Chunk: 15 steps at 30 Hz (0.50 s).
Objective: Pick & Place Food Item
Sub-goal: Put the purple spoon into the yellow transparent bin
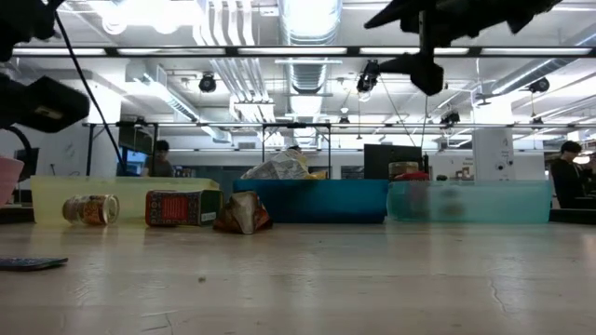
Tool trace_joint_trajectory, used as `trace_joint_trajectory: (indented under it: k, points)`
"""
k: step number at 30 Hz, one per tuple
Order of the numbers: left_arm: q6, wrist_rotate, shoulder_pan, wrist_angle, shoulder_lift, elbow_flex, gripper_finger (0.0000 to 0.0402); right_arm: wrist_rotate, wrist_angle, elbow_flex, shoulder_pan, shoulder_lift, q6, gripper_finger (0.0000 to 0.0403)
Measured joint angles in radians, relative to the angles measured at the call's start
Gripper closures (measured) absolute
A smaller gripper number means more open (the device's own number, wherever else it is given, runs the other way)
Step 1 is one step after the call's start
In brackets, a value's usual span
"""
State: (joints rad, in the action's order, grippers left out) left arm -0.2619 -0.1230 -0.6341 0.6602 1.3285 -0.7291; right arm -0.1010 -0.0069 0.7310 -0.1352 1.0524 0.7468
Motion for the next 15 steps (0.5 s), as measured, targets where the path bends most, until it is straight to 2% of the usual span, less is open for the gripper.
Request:
trace_joint_trajectory:
  k: [6,10,15]
  points:
    - [-0.088,0.0,-0.025,-0.091,0.004,0.03,0.0202,0.127,-0.453,0.214,0.0,-0.029,-0.138,0.0109]
    - [-0.113,0.002,-0.024,-0.101,0.051,0.001,0.0202,0.128,-0.54,0.335,0.0,-0.032,-0.272,0.0109]
    - [-0.158,0.001,-0.024,-0.094,0.221,-0.073,0.0202,0.131,-0.577,0.407,-0.002,-0.037,-0.388,0.0109]
